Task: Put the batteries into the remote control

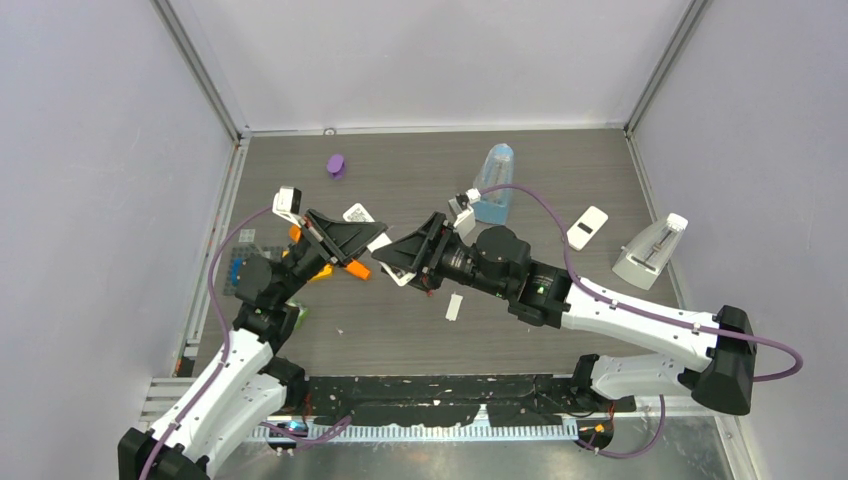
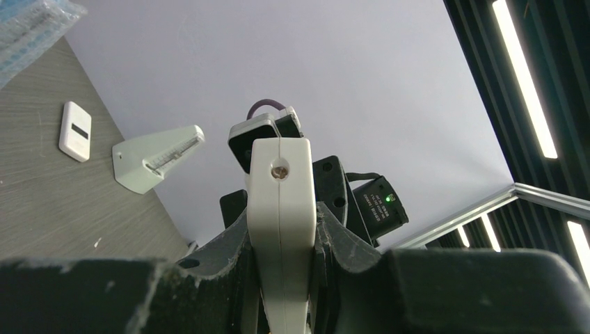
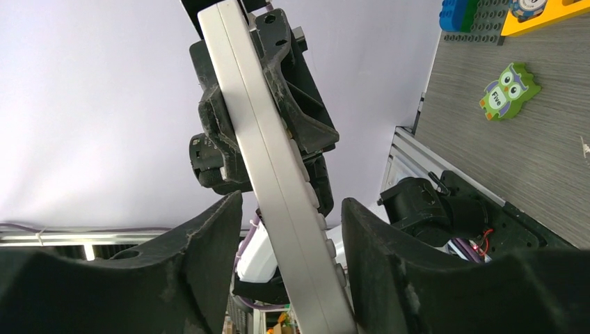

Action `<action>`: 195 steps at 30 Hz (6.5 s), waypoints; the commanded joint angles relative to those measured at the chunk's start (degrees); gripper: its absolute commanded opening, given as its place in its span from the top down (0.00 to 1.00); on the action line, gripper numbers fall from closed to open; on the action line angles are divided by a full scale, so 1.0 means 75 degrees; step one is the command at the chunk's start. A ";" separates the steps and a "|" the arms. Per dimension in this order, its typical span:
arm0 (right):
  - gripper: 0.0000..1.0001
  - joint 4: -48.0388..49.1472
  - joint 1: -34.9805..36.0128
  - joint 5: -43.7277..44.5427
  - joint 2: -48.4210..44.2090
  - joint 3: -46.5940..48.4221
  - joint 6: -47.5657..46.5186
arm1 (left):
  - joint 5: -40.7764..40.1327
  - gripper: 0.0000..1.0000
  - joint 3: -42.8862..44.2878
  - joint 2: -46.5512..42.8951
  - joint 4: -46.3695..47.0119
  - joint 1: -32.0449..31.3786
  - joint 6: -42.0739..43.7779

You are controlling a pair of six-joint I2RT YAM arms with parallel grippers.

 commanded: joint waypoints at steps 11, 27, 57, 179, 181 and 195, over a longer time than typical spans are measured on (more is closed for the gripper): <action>0.62 0.0475 -0.0115 -0.0519 -0.0061 -0.0124 0.0220 | -0.0064 1.00 0.0046 -0.0045 0.0546 0.0009 -0.0028; 0.26 0.0625 -0.0241 -0.0454 -0.0409 -0.0231 -0.0117 | -0.0188 1.00 -0.0187 -0.0022 0.0888 0.0006 -0.0260; 0.93 -0.0606 -0.0288 -0.0406 -0.0600 -0.0122 -0.0785 | -0.0316 1.00 -0.0193 0.0028 0.0796 0.0009 -0.0148; 0.95 -0.3460 -0.0910 -0.4743 -0.0195 0.0942 -1.0590 | 0.0924 1.00 0.0652 -0.1058 -0.4154 0.1068 0.3738; 0.95 -0.3265 -0.0775 -0.5418 -0.0329 0.0957 -1.0582 | 0.1128 1.00 0.0631 -0.1061 -0.3727 0.1074 0.3609; 0.95 -0.2768 0.0154 -0.6379 -0.0639 0.1270 -1.0980 | 0.2063 1.00 0.0304 -0.1066 -0.2033 0.1064 0.2997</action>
